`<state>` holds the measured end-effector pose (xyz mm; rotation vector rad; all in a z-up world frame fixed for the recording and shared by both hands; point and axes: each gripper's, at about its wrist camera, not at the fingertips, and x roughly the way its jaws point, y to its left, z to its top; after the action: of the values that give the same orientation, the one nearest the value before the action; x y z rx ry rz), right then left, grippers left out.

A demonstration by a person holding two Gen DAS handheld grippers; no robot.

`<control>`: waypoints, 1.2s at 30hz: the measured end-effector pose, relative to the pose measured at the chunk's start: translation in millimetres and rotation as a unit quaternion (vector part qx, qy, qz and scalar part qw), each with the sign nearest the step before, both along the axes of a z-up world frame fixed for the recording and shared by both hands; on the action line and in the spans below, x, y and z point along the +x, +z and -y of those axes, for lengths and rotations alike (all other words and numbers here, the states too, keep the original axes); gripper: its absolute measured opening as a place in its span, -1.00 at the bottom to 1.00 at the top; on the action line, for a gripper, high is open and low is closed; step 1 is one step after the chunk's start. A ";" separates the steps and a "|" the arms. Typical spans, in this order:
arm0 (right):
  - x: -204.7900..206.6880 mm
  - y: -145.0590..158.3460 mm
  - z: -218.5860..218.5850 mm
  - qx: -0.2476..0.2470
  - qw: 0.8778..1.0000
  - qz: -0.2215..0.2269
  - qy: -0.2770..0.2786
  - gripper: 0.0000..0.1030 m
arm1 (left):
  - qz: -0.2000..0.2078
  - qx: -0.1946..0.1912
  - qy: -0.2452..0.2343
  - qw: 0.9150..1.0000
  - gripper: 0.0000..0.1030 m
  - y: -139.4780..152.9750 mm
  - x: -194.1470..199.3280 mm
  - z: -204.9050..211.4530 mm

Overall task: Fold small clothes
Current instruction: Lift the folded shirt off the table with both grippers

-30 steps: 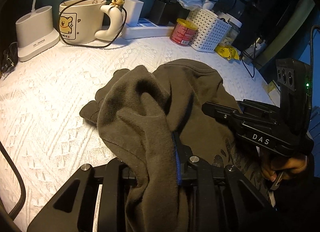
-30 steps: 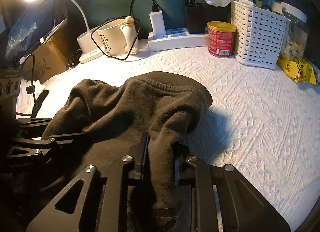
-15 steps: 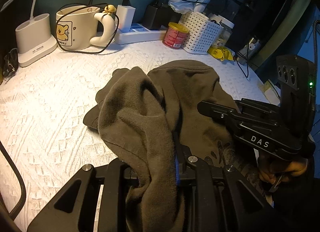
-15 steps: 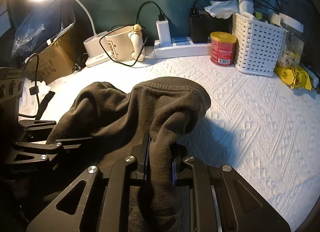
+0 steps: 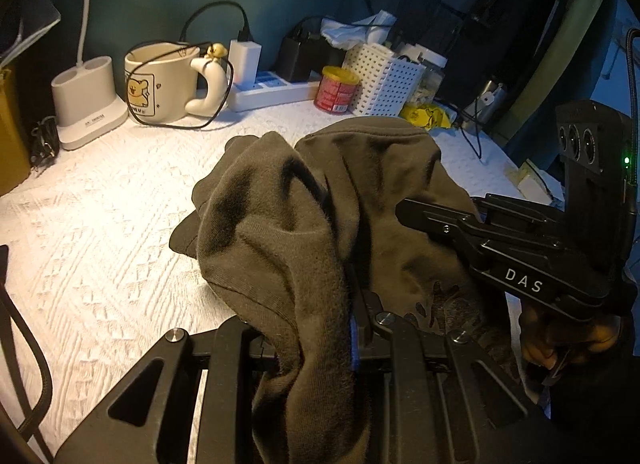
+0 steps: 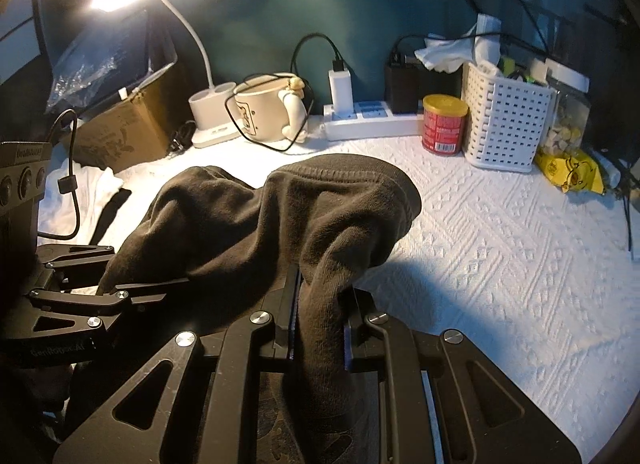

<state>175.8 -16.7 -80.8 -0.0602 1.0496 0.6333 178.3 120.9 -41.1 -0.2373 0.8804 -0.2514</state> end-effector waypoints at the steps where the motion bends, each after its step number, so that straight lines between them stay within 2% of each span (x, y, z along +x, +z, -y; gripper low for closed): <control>1: -2.2 3.5 0.5 0.001 1.000 0.005 -0.001 -0.67 | 0.004 0.000 0.002 1.000 -0.61 1.9 -2.8 0.2; 24: -60.4 85.4 21.1 0.015 0.995 0.099 -0.019 -0.67 | 0.109 0.006 -0.001 0.994 -0.61 53.2 -69.8 15.3; 32: -79.6 110.6 25.9 0.023 0.991 0.126 -0.026 -0.67 | 0.130 -0.003 -0.005 0.992 -0.61 67.9 -88.3 13.7; 36: -88.7 123.6 28.2 0.027 0.990 0.139 -0.027 -0.68 | 0.148 0.007 -0.010 0.989 -0.61 75.7 -99.5 16.1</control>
<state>87.1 -44.9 42.9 -0.0704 0.7614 0.5843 78.8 104.8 34.6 -0.1719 0.5895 -0.2905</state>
